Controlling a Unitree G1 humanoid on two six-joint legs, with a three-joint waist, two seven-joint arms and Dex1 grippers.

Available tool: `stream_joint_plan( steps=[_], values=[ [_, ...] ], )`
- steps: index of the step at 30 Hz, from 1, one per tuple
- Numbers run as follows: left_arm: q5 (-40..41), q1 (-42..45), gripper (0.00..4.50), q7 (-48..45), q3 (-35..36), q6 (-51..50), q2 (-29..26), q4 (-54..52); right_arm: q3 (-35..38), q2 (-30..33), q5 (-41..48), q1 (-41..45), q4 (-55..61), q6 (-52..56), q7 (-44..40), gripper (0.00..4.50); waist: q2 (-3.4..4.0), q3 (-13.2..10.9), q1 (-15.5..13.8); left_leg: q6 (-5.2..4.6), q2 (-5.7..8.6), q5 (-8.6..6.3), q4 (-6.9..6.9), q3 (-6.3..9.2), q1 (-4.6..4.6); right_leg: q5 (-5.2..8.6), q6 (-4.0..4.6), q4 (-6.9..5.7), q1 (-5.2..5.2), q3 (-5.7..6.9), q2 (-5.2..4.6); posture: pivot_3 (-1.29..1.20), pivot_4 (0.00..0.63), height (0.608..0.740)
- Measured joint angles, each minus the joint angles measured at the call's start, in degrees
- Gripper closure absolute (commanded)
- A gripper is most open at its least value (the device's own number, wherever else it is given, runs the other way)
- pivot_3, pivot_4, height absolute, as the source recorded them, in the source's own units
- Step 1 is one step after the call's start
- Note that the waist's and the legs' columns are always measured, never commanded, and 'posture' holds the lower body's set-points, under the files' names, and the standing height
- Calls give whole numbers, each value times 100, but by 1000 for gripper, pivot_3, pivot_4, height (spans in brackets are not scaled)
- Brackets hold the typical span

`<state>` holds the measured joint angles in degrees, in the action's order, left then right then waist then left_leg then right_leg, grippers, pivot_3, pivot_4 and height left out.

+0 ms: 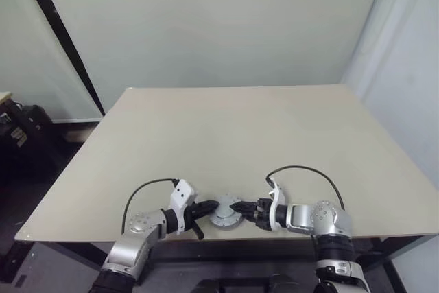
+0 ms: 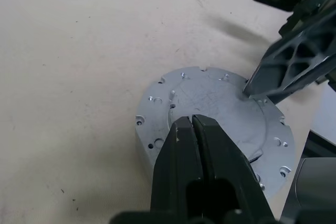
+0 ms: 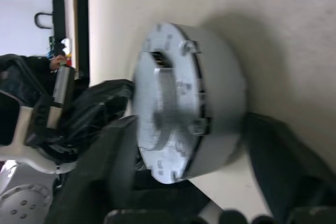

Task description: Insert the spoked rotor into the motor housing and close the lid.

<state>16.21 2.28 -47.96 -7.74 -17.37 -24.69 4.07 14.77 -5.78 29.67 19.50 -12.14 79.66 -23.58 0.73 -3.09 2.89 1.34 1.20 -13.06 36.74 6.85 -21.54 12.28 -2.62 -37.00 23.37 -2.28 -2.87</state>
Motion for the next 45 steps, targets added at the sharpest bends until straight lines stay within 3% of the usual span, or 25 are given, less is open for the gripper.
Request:
stream_joint_plan(
  steps=[5, 16, 20, 29, 30, 45],
  values=[
    [13, -5, 4500, 32, 13, -22, 5, -39, 99, -11, 232, -6, -6, 23, -38, 3226, 8, 12, 37, 0, -6, 1, -13, -2, 7, 0, 0, -1, -3, 0, 2, 0, 0, 740],
    [83, 13, 4500, 328, 186, -351, 156, -91, 139, -6, 363, -27, -19, 41, 51, 3244, 20, 21, 37, 1, -5, 0, -12, -2, 5, 1, 1, 4, 4, 1, 1, 0, 0, 740],
    [496, 41, 3553, 423, 527, -1003, 181, -85, 136, -9, 410, -35, -18, 27, 71, 3246, 19, 20, 64, 0, -6, 0, -16, 0, -3, 1, 1, 3, 6, 3, 3, 0, 0, 740],
    [2442, 148, 215, 697, 2555, -2700, 64, -185, 266, -70, 530, -104, -9, -11, 147, 3249, 17, 17, 138, -1, -3, 0, -25, 5, -9, 0, 0, 15, 7, 4, 0, 0, 0, 740],
    [2559, 127, 0, 745, 2655, -2800, 66, -213, 298, -85, 550, -114, -9, -20, 156, 3249, 16, 16, 137, 0, -1, 0, -25, 7, -10, 0, 0, 17, 8, 4, -1, 0, 0, 740],
    [3806, -342, 0, 1531, 2969, -3932, 722, -588, 748, -205, 1355, -107, 420, 183, 439, 3308, -6, -7, 141, 0, -2, -1, -45, 4, -16, 1, 0, 24, 19, 2, -1, 0, 0, 740]
  ],
)
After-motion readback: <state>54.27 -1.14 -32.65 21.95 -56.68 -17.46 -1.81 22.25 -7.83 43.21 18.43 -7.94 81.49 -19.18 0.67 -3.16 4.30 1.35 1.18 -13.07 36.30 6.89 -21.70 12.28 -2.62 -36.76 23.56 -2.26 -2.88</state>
